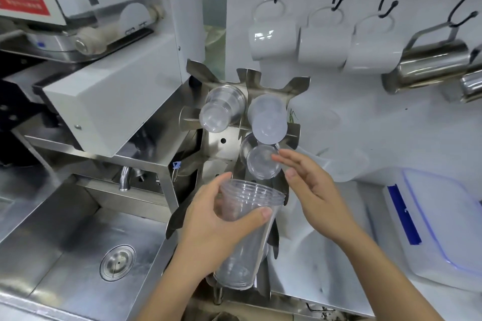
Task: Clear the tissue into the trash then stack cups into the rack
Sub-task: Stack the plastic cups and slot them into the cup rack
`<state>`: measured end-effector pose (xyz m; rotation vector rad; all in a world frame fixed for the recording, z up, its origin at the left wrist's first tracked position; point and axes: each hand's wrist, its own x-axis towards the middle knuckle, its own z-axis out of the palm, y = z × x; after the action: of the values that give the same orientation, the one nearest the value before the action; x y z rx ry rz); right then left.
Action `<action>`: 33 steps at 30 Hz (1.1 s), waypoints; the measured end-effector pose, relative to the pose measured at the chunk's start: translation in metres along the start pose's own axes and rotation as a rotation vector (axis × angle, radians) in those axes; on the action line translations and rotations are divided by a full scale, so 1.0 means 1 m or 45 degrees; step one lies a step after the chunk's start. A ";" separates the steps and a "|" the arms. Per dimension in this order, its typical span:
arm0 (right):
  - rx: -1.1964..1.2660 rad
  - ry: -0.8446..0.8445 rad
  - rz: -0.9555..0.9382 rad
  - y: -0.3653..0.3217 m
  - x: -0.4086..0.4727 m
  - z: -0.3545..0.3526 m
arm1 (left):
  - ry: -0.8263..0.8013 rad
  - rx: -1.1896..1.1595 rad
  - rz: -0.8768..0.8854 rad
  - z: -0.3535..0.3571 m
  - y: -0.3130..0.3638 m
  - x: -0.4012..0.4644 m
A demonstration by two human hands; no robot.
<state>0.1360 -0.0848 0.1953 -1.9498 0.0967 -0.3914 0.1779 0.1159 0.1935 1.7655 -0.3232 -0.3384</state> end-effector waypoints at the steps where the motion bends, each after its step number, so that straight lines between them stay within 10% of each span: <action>1: 0.007 -0.006 0.004 0.000 0.000 0.000 | 0.030 0.063 0.008 0.002 0.004 0.002; 14: 0.024 -0.064 -0.031 0.001 -0.003 -0.004 | 0.078 0.441 0.044 0.018 0.021 0.034; 33: 0.372 0.655 0.102 0.007 0.010 0.023 | 0.217 0.237 0.070 -0.001 0.019 0.050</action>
<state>0.1535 -0.0700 0.1837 -1.5175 0.4238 -0.8006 0.2234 0.0929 0.2096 1.9497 -0.2873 -0.1196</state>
